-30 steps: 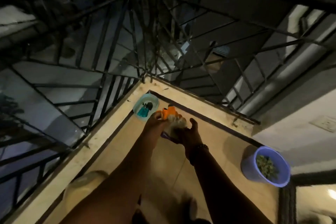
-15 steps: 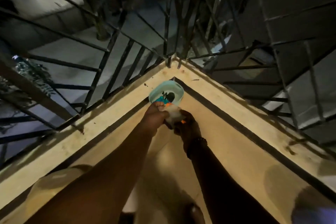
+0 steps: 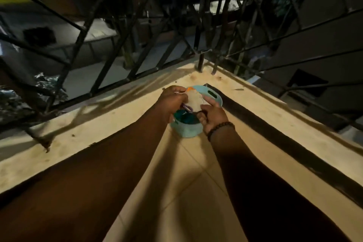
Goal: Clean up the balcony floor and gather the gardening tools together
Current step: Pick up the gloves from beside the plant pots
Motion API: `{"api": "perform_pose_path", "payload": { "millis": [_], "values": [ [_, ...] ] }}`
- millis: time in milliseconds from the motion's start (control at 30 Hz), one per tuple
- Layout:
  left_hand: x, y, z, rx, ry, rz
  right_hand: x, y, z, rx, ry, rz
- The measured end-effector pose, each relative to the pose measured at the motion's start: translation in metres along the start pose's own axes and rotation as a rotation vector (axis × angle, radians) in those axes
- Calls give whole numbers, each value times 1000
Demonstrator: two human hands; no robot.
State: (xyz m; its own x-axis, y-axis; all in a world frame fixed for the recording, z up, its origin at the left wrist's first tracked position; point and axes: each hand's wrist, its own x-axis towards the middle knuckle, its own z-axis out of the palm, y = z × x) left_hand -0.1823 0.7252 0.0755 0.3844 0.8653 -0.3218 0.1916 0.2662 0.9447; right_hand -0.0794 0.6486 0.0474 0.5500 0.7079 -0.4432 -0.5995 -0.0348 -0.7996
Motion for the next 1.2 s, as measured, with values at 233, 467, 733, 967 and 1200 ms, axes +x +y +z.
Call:
{"api": "perform_pose_path", "payload": {
  "millis": [233, 467, 733, 967, 1200],
  "values": [
    [33, -2, -3, -81, 53, 28, 67, -4, -8, -70, -4, -10],
    [30, -78, -15, 49, 78, -113, 94, 35, -10, -397, 14, 134],
    [18, -87, -38, 71, 83, -121, 87, 27, -9, -375, -106, 62],
    [19, -85, -39, 40, 90, -88, 94, 6, 0, -327, -214, -49],
    [22, -91, -18, 33, 51, -42, 110, 31, -4, -1225, -39, -104]
  ]
}}
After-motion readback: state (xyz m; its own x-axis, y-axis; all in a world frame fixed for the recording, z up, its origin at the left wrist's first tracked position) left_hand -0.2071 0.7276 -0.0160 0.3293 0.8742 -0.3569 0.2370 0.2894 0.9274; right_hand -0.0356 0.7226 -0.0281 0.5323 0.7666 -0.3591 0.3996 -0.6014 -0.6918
